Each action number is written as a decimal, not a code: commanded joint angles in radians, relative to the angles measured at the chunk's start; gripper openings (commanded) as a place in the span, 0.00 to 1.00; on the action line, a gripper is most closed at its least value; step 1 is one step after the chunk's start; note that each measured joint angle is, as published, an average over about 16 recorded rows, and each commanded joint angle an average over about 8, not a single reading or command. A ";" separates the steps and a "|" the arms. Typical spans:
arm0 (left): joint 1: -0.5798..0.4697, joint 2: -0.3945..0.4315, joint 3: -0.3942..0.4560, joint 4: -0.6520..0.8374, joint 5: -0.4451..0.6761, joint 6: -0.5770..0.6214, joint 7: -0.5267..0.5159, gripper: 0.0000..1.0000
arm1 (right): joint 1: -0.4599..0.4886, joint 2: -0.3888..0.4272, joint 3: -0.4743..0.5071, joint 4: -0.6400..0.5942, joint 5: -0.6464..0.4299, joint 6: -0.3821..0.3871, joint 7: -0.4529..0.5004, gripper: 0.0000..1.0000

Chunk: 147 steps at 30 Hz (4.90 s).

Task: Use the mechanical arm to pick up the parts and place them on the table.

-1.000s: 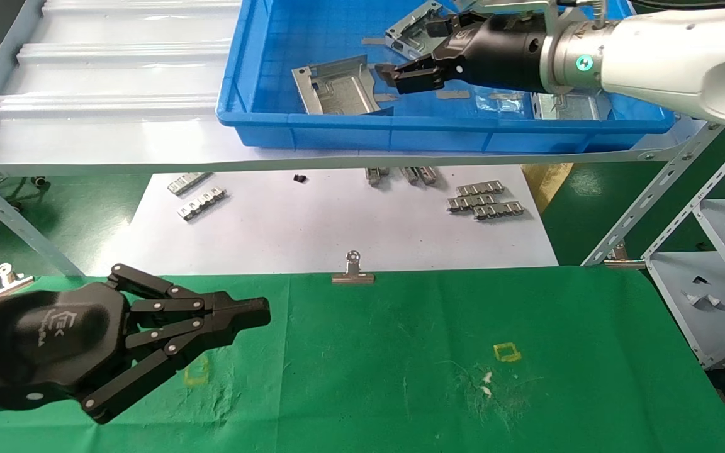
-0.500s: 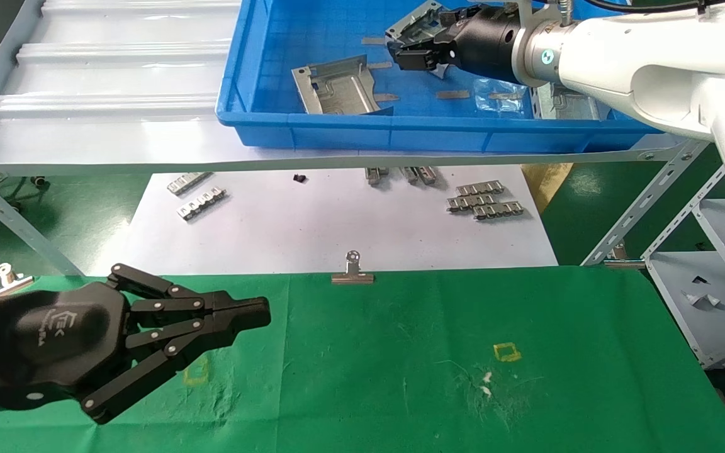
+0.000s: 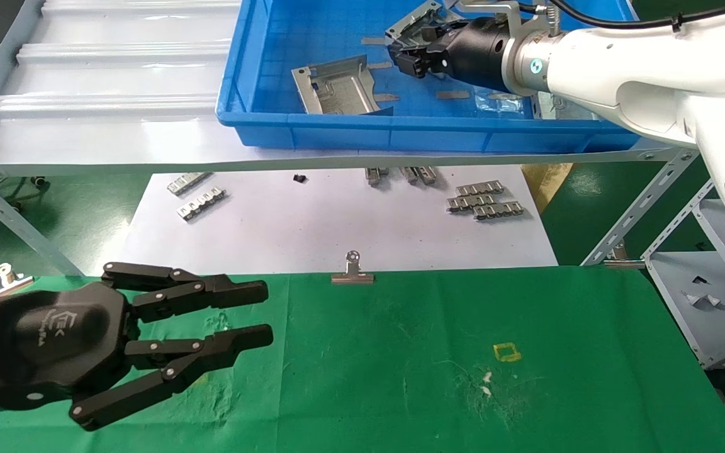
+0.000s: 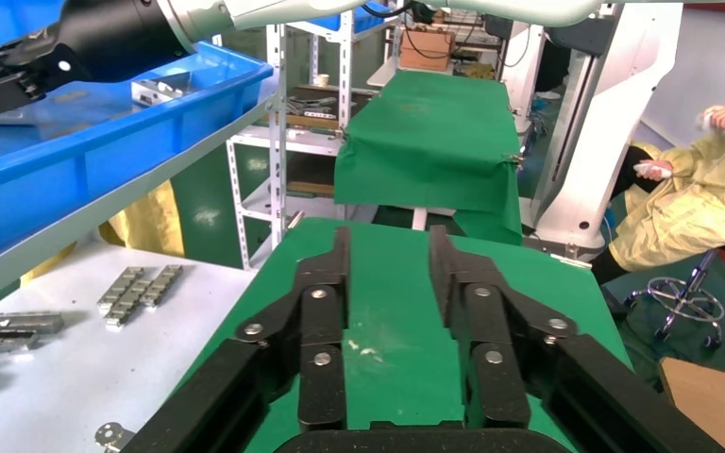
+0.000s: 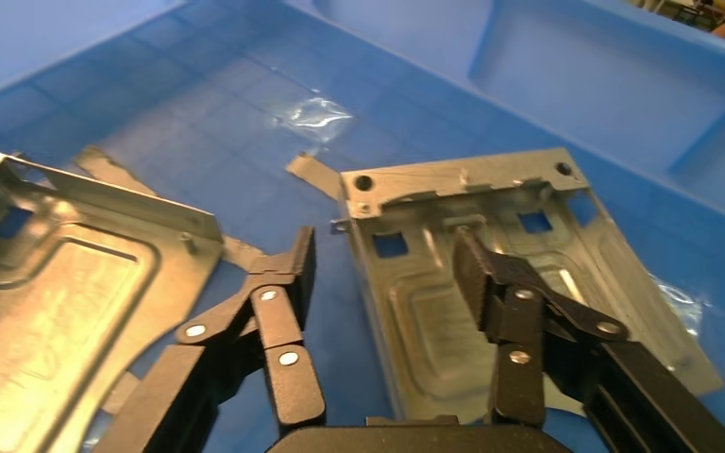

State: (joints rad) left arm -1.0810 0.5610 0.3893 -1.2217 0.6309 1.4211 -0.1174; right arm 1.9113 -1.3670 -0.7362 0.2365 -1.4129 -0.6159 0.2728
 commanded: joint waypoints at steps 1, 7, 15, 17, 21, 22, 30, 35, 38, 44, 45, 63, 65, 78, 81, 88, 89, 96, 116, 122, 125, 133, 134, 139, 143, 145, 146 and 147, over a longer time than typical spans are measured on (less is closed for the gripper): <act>0.000 0.000 0.000 0.000 0.000 0.000 0.000 1.00 | -0.001 0.000 -0.015 0.009 0.006 0.003 0.013 0.00; 0.000 0.000 0.000 0.000 0.000 0.000 0.000 1.00 | -0.001 0.000 -0.066 0.032 0.019 0.013 0.040 0.00; 0.000 0.000 0.000 0.000 0.000 0.000 0.000 1.00 | 0.001 0.001 -0.133 0.043 0.036 0.031 0.073 0.00; 0.000 0.000 0.000 0.000 0.000 0.000 0.000 1.00 | 0.002 0.002 -0.147 0.042 0.041 0.038 0.080 0.00; 0.000 0.000 0.000 0.000 0.000 0.000 0.000 1.00 | 0.007 0.003 -0.171 0.037 0.051 0.055 0.089 0.00; 0.000 0.000 0.000 0.000 0.000 0.000 0.000 1.00 | 0.009 0.004 -0.176 0.036 0.054 0.059 0.091 0.00; 0.000 0.000 0.000 0.000 0.000 0.000 0.000 1.00 | 0.056 0.013 -0.185 0.031 0.099 0.069 0.069 0.00; 0.000 0.000 0.000 0.000 0.000 0.000 0.000 1.00 | 0.104 0.041 -0.168 0.021 0.138 -0.005 0.015 0.00; 0.000 0.000 0.000 0.000 0.000 0.000 0.000 1.00 | 0.130 0.080 -0.150 0.029 0.171 -0.109 -0.033 0.00; 0.000 0.000 0.000 0.000 0.000 0.000 0.000 1.00 | 0.155 0.211 -0.109 0.096 0.262 -0.463 -0.150 0.00; 0.000 0.000 0.000 0.000 0.000 0.000 0.000 1.00 | 0.156 0.235 -0.103 0.107 0.278 -0.531 -0.170 0.00; 0.000 0.000 0.000 0.000 0.000 0.000 0.000 1.00 | 0.094 0.712 -0.327 0.684 0.439 -0.983 -0.165 0.00; 0.000 0.000 0.000 0.000 0.000 0.000 0.000 1.00 | 0.077 0.761 -0.371 0.743 0.446 -0.979 -0.166 0.00; 0.000 0.000 0.000 0.000 0.000 0.000 0.000 1.00 | -0.107 0.768 -0.523 0.652 0.333 -0.849 -0.368 0.00; 0.000 0.000 0.000 0.000 0.000 0.000 0.000 1.00 | -0.140 0.728 -0.534 0.595 0.306 -0.803 -0.427 0.00; 0.000 0.000 0.000 0.000 0.000 0.000 0.000 1.00 | -0.176 0.626 -0.552 0.447 0.265 -0.759 -0.543 0.00; 0.000 0.000 0.000 0.000 0.000 0.000 0.000 1.00 | -0.177 0.612 -0.554 0.427 0.259 -0.759 -0.556 0.00; 0.000 0.000 0.000 0.000 0.000 0.000 0.000 1.00 | -0.169 0.524 -0.569 0.301 0.224 -0.752 -0.633 0.13; 0.000 0.000 0.000 0.000 0.000 0.000 0.000 1.00 | -0.125 0.443 -0.573 0.158 0.198 -0.767 -0.765 1.00; 0.000 0.000 0.000 0.000 0.000 0.000 0.000 1.00 | -0.093 0.482 -0.521 0.153 0.299 -0.873 -0.722 1.00; 0.000 0.000 0.000 0.000 0.000 0.000 0.000 1.00 | -0.099 0.508 -0.491 0.152 0.363 -0.921 -0.696 1.00; 0.000 0.000 0.000 0.000 0.000 0.000 0.000 1.00 | -0.129 0.547 -0.454 0.138 0.443 -0.958 -0.670 1.00; 0.000 0.000 0.000 0.000 0.000 0.000 0.000 1.00 | -0.132 0.549 -0.452 0.136 0.448 -0.959 -0.668 1.00; 0.000 0.000 0.000 0.000 0.000 0.000 0.000 1.00 | -0.130 0.545 -0.456 0.140 0.442 -0.954 -0.671 1.00; 0.000 0.000 0.000 0.000 0.000 0.000 0.000 1.00 | -0.132 0.543 -0.452 0.149 0.438 -0.952 -0.668 1.00; 0.000 0.000 0.000 0.000 0.000 0.000 0.000 1.00 | -0.142 0.546 -0.439 0.163 0.440 -0.951 -0.660 1.00; 0.000 0.000 0.000 0.000 0.000 0.000 0.000 1.00 | -0.149 0.549 -0.429 0.172 0.443 -0.950 -0.654 1.00; 0.000 0.000 0.000 0.000 0.000 0.000 0.000 1.00 | -0.158 0.551 -0.418 0.183 0.446 -0.949 -0.647 1.00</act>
State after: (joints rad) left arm -1.0808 0.5608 0.3892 -1.2215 0.6307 1.4208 -0.1173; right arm 1.7438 -0.8129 -1.1425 0.4310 -0.9634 -1.5643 -0.3664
